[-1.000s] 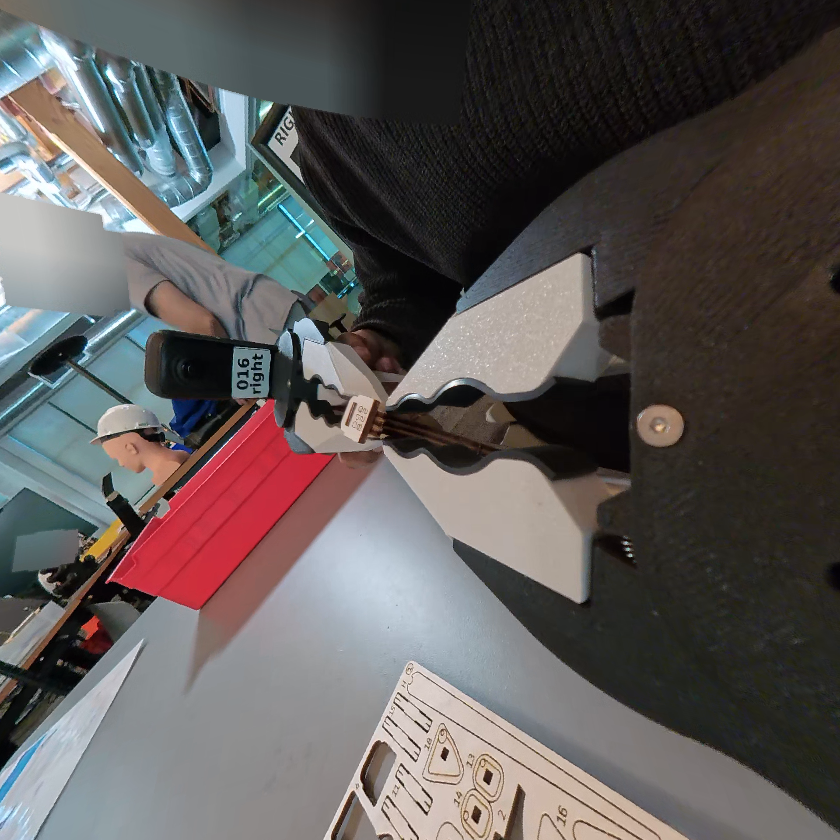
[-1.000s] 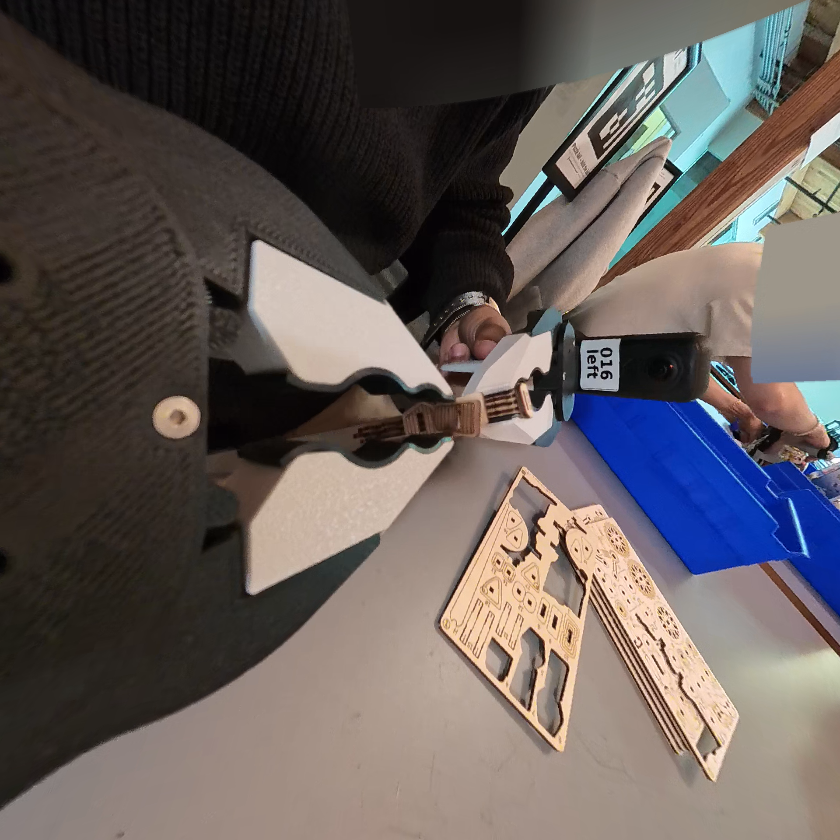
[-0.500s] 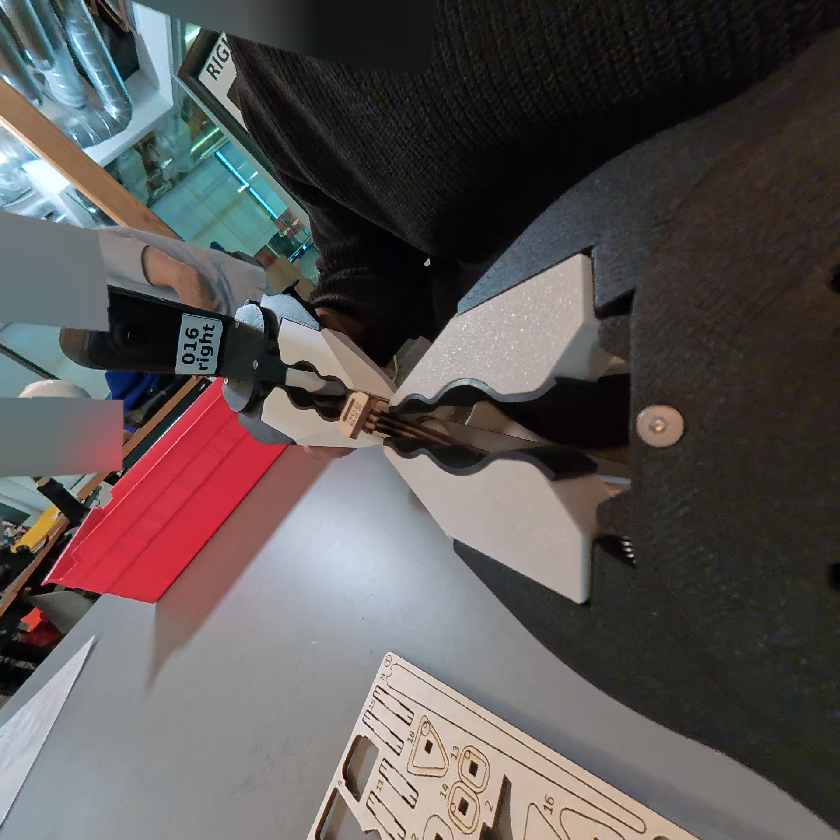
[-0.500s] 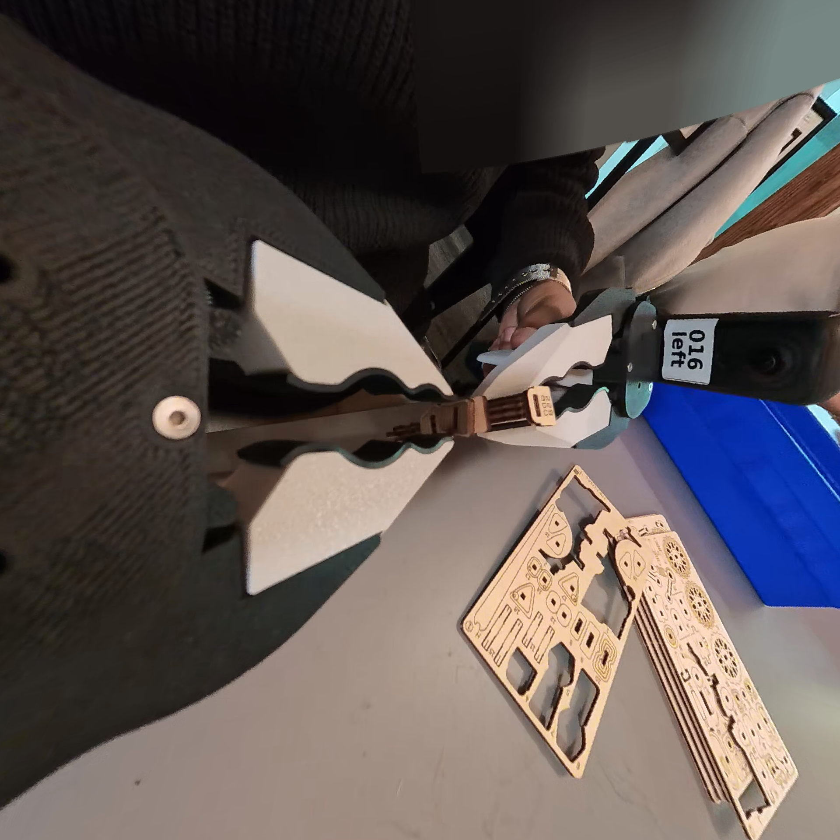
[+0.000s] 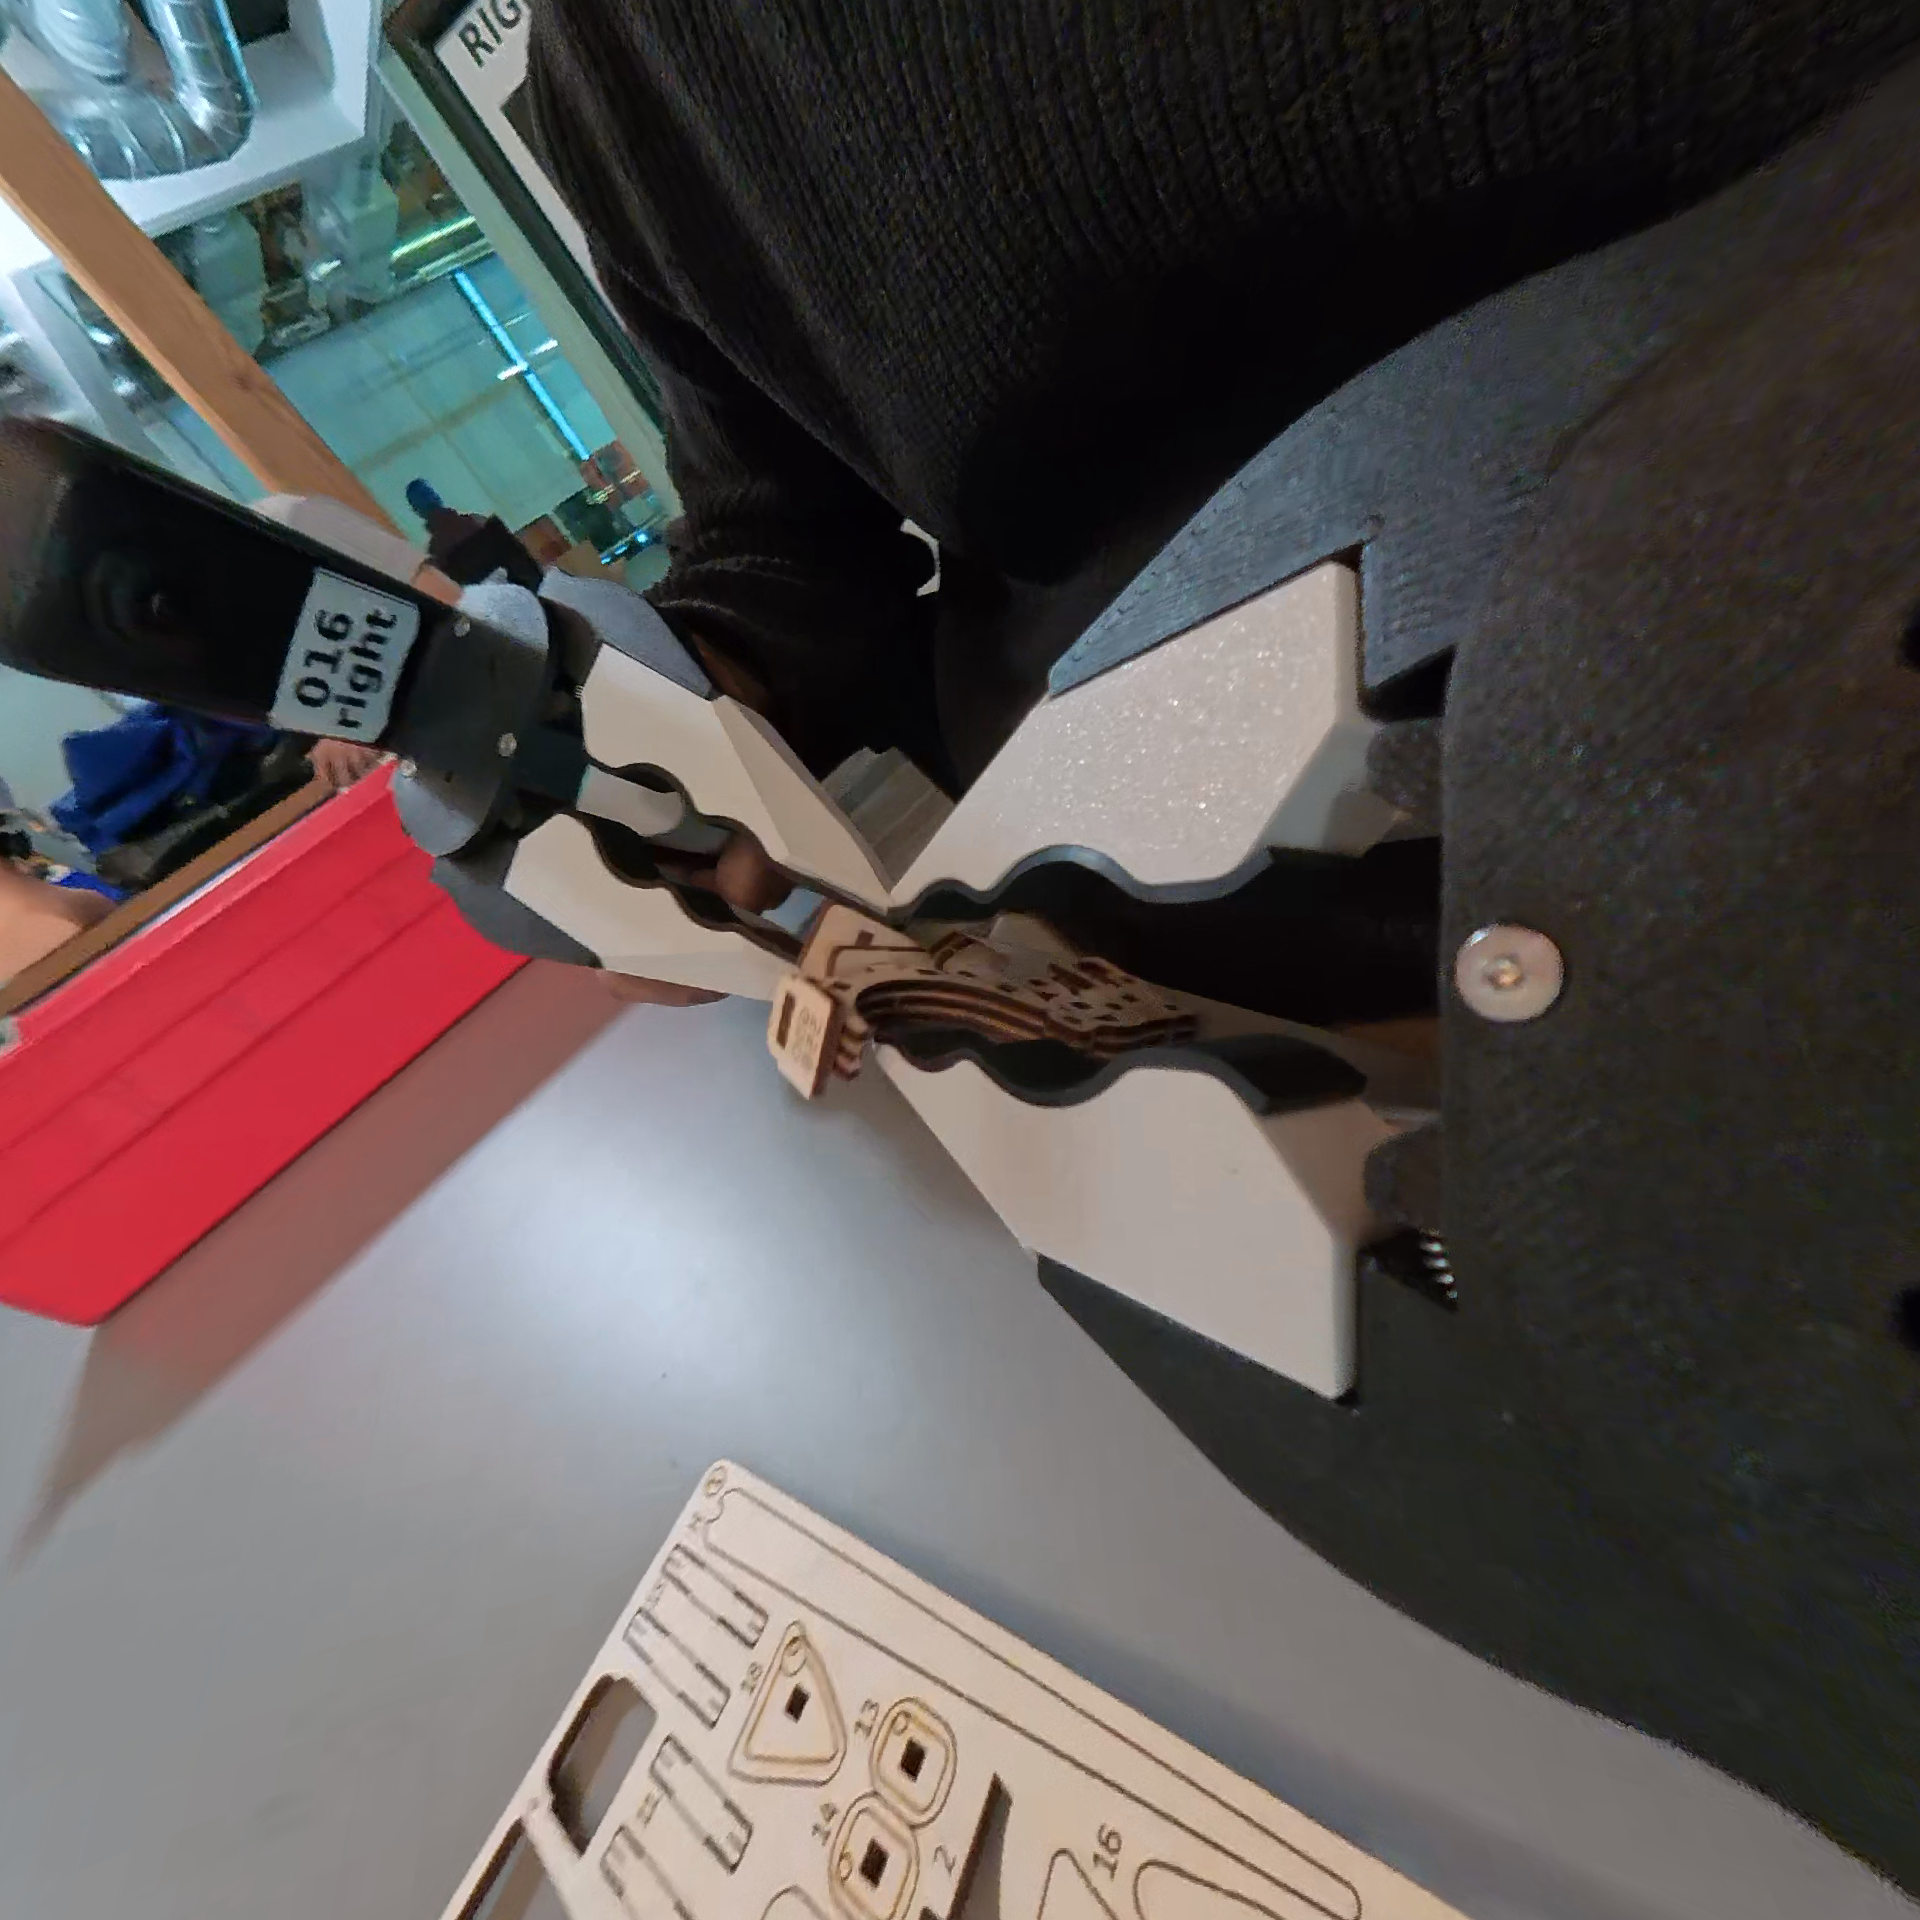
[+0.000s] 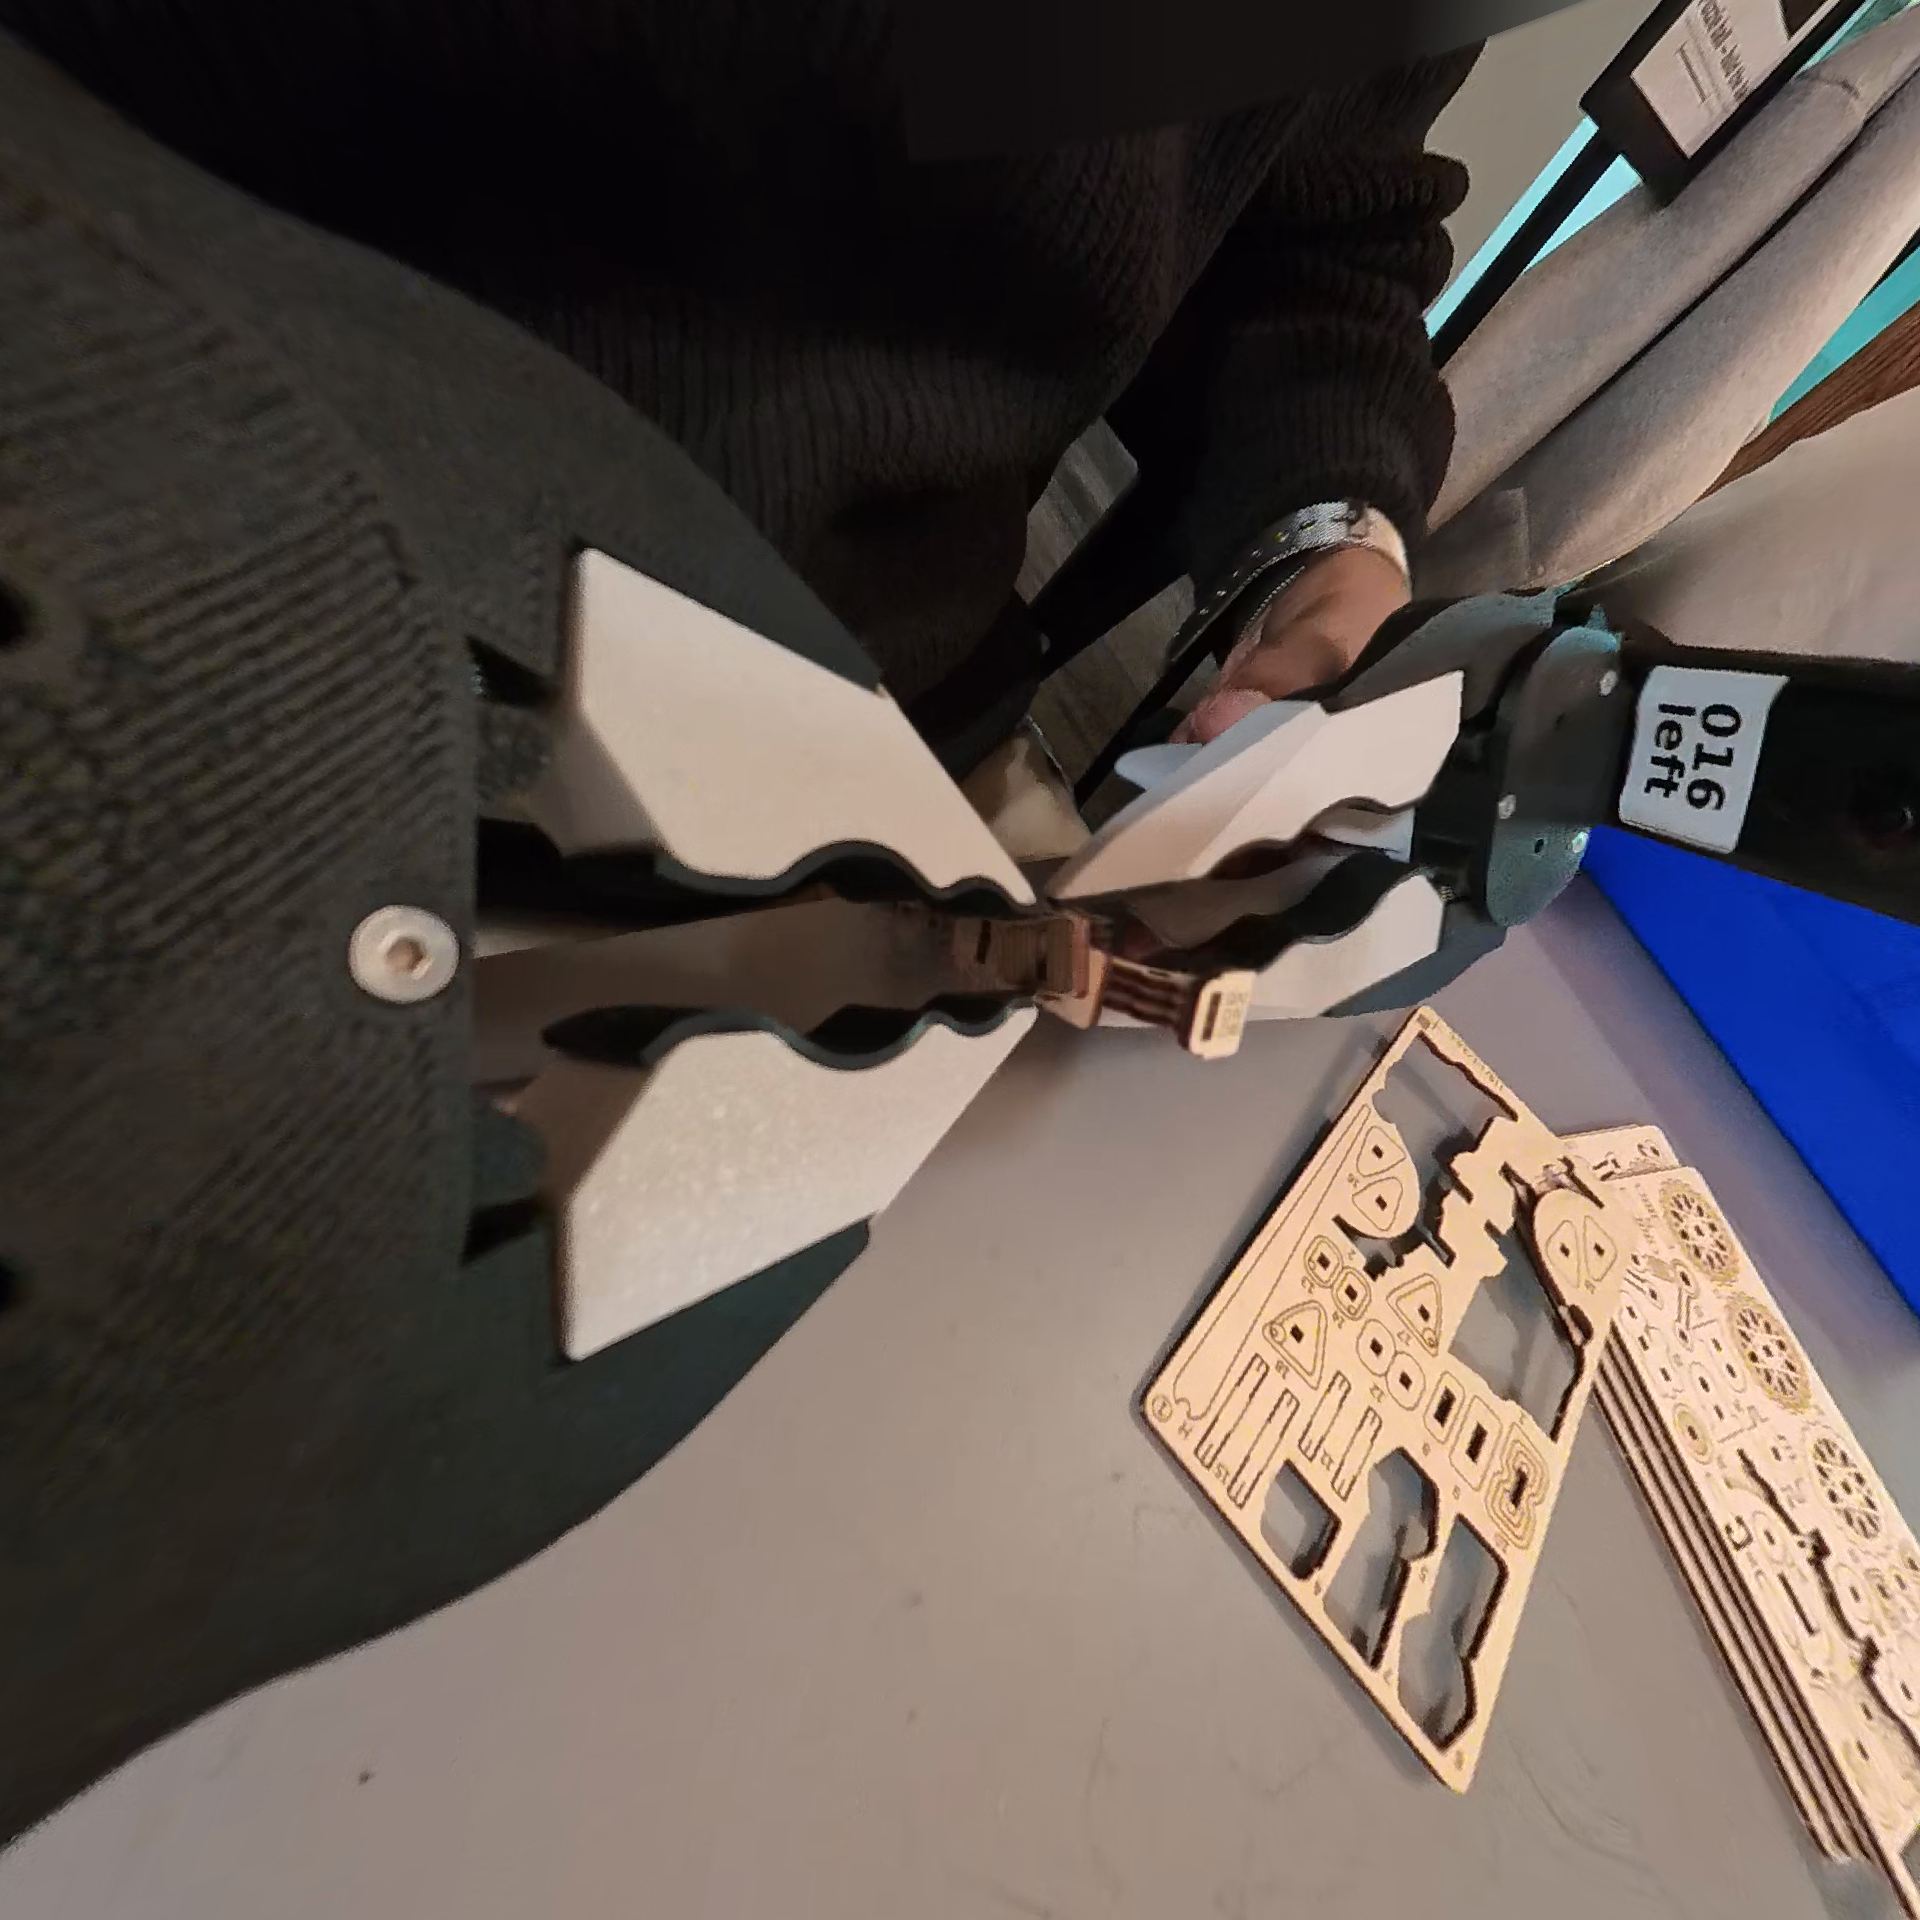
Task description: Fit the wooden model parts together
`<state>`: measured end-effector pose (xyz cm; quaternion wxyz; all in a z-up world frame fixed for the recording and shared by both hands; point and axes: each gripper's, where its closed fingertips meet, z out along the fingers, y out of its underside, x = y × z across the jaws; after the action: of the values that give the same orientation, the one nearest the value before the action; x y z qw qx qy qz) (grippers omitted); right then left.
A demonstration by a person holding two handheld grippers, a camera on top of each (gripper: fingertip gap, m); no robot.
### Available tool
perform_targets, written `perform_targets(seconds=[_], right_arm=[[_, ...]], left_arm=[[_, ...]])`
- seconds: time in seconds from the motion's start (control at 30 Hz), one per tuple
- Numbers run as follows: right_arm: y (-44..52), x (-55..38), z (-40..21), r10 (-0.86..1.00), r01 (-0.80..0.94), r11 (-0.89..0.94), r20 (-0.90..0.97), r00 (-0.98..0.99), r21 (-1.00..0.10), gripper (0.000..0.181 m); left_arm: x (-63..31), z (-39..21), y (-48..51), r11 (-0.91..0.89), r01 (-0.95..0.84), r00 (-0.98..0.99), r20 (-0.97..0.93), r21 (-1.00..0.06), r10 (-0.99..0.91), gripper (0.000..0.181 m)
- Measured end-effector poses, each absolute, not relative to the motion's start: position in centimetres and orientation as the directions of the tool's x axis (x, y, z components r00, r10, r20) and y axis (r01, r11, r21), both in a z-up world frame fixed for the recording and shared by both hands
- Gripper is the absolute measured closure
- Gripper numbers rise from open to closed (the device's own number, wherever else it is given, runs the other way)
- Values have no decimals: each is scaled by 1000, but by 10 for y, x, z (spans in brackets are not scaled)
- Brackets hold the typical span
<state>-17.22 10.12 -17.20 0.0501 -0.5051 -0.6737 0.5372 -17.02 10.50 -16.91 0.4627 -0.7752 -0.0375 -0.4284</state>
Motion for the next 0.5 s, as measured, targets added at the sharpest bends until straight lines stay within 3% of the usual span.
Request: perform_targets(seconds=[0.5], right_arm=[[102,-172,-178,735,649,-91,-490,-469,-756,168]], left_arm=[[-169,-174,104,-598,462,618,721,-655,-313,171]])
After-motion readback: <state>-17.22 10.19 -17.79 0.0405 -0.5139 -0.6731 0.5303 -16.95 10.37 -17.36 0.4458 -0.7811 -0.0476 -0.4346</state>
